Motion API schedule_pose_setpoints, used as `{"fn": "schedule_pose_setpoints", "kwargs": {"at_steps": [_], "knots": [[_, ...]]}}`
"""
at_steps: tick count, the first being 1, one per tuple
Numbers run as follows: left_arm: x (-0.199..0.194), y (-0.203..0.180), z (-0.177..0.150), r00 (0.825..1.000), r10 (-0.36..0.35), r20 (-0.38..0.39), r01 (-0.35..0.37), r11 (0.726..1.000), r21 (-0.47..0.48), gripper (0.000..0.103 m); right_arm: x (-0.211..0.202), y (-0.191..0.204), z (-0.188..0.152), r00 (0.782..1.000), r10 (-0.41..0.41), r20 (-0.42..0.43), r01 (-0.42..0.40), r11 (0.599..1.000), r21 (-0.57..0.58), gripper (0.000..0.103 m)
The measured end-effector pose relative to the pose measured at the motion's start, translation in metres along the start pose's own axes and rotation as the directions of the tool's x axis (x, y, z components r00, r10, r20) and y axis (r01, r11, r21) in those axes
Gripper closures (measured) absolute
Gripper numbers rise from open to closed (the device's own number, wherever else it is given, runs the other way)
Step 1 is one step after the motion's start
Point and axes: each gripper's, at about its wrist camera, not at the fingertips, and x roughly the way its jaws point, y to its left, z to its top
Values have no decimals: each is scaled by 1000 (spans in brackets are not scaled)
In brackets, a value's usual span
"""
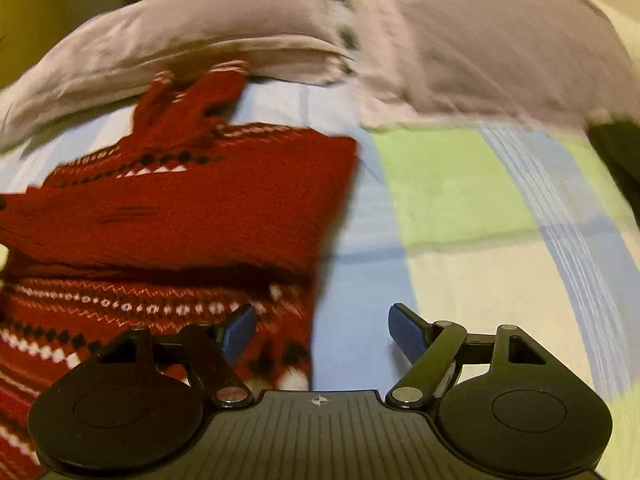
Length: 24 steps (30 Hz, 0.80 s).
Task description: Fold clothes
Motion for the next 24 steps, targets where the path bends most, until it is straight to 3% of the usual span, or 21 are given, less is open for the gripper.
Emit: {"fn": "schedule_pose_setpoints", "kwargs": {"at_steps": [2,4,7,8,12,15,18,20,24], "knots": [[-2,7,0,1000,-1,25,1,999,-32,100,12,4,6,1000,-6,6,7,999,-45,49],[-2,16,2,999,10,41,-8,999,-40,100,21,2,9,1000,-30,8,30,998,-58,55],[20,23,0,993,110,-43,-105,990,91,99,33,-11,10,995,-99,-23,99,995,-34,57],[29,22,-3,988,140,-65,-129,981,143,98,35,-18,10,995,-78,-55,78,997,5,57],[26,11,-1,988,156,-19,-147,961,236,93,25,-27,13,995,-30,-100,34,999,42,57],[6,13,6,982,182,48,-188,969,162,93,7,-26,17,997,-31,-69,32,999,17,57],[-6,3,9,984,139,108,-158,968,195,92,-12,-28,28,999,9,35,-11,998,70,57],[5,-6,8,991,107,77,-124,958,257,92,-13,-26,36,995,53,88,-62,994,94,57],[44,1,7,994,107,5,-105,965,239,90,24,-15,52,991,93,97,-101,991,84,57]]}}
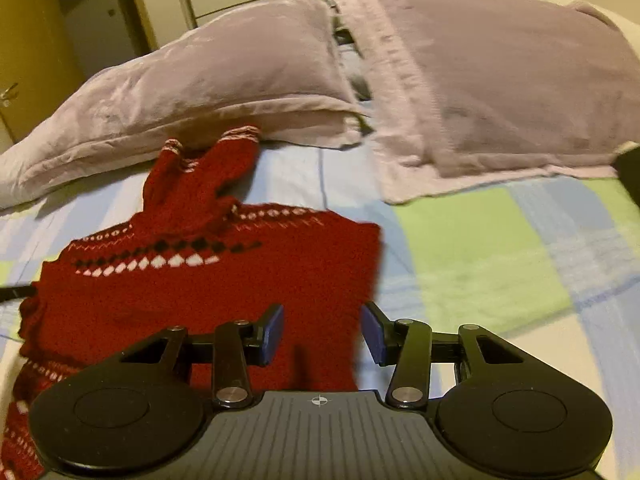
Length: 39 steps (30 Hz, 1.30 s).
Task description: Fold clothes
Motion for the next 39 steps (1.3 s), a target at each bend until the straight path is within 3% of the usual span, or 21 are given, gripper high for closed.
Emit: {"fn": "schedule_pose_setpoints", "kwargs": {"at_steps": [4,9,13,18,21,22,26,30,34,38,39], "knots": [[12,4,8,999,-7,-32,5,999,-47,90,47,-7,4,995,-55,-84,53,998,-30,57],[-9,10,16,998,-50,34,53,991,-120,90,30,-15,22,999,-11,-34,10,1000,-24,57],[19,7,7,994,-19,-107,13,998,-53,88,45,-12,18,997,2,-78,-5,999,-49,57],[6,7,23,997,-25,-71,20,997,-71,90,55,-13,23,990,9,-143,-18,998,-62,57],[0,7,43,998,-58,-25,56,995,-80,89,47,-21,42,993,28,-118,-33,999,-40,57],[3,5,51,997,-74,-15,73,994,-82,83,47,-24,50,993,44,-107,-47,999,-24,57],[51,-5,78,985,-172,-11,170,978,-121,65,80,-35,92,979,179,-98,-168,980,104,57],[109,-22,119,953,-303,-18,291,928,-231,51,143,-34,132,923,364,-128,-312,899,306,57],[161,-44,156,936,-351,-33,327,900,-288,49,192,-21,166,899,432,-71,-363,827,428,57],[194,-62,175,936,-350,-45,326,907,-266,51,223,0,191,911,408,-60,-349,841,413,56],[197,-64,177,930,-365,-46,342,904,-255,63,229,6,194,915,397,-67,-341,853,395,57]]}}
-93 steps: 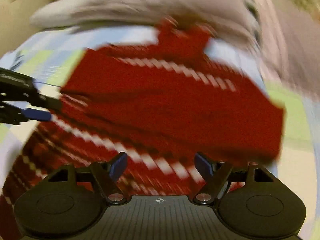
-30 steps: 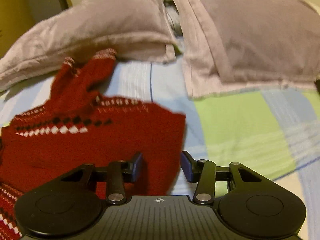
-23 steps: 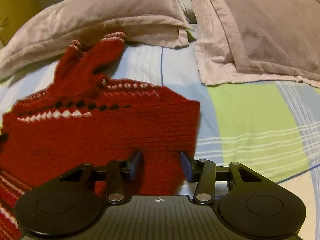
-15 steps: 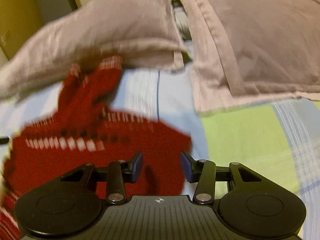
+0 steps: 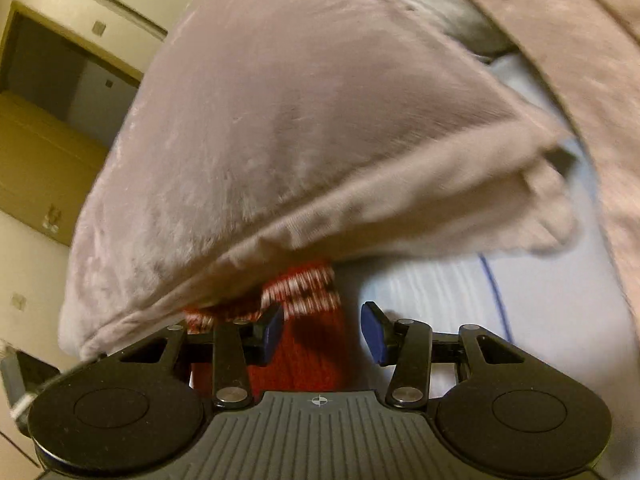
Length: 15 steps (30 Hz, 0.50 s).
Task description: Fold clothes
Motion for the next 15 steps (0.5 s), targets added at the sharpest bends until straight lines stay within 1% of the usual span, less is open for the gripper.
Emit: {"fn": "schedule_pose_setpoints", "kwargs": {"at_steps": [1,2,3,4,6,8,10,11,12,13,14,15], "knots": [[3,-1,1,1000,-15,-6,15,1000,13,96,8,4,2,1000,-14,-1,14,1000,-19,57],[4,-3,2,999,-34,-5,34,999,25,99,12,6,3,1000,-19,2,19,999,-32,75],[-7,-3,-1,998,-64,24,63,997,35,100,13,7,3,1000,-11,10,11,999,-35,100],[-18,-3,-3,994,-95,52,92,995,47,100,9,8,1,1000,4,30,-3,999,-42,100],[-47,-3,-11,982,-155,108,147,986,78,100,-15,11,-7,993,63,103,-56,996,-74,100],[-85,-2,-27,964,-215,155,200,974,105,100,-51,13,-23,976,141,168,-121,985,-124,100],[-126,-1,-57,949,-264,175,244,961,128,100,-98,14,-50,949,248,196,-209,958,-197,100],[-140,1,-79,959,-251,132,234,963,131,100,-122,15,-67,941,281,186,-235,944,-233,100],[-153,2,-101,967,-237,90,224,965,135,98,-147,15,-86,943,297,151,-250,931,-267,99],[-166,4,-123,974,-223,47,215,967,139,92,-168,14,-106,955,282,90,-245,924,-293,99],[-178,5,-146,980,-198,0,196,970,142,90,-181,14,-126,971,237,17,-220,923,-317,99],[-185,8,-169,990,-131,-61,138,980,141,90,-192,15,-148,984,169,-63,-180,922,-343,89]]}}
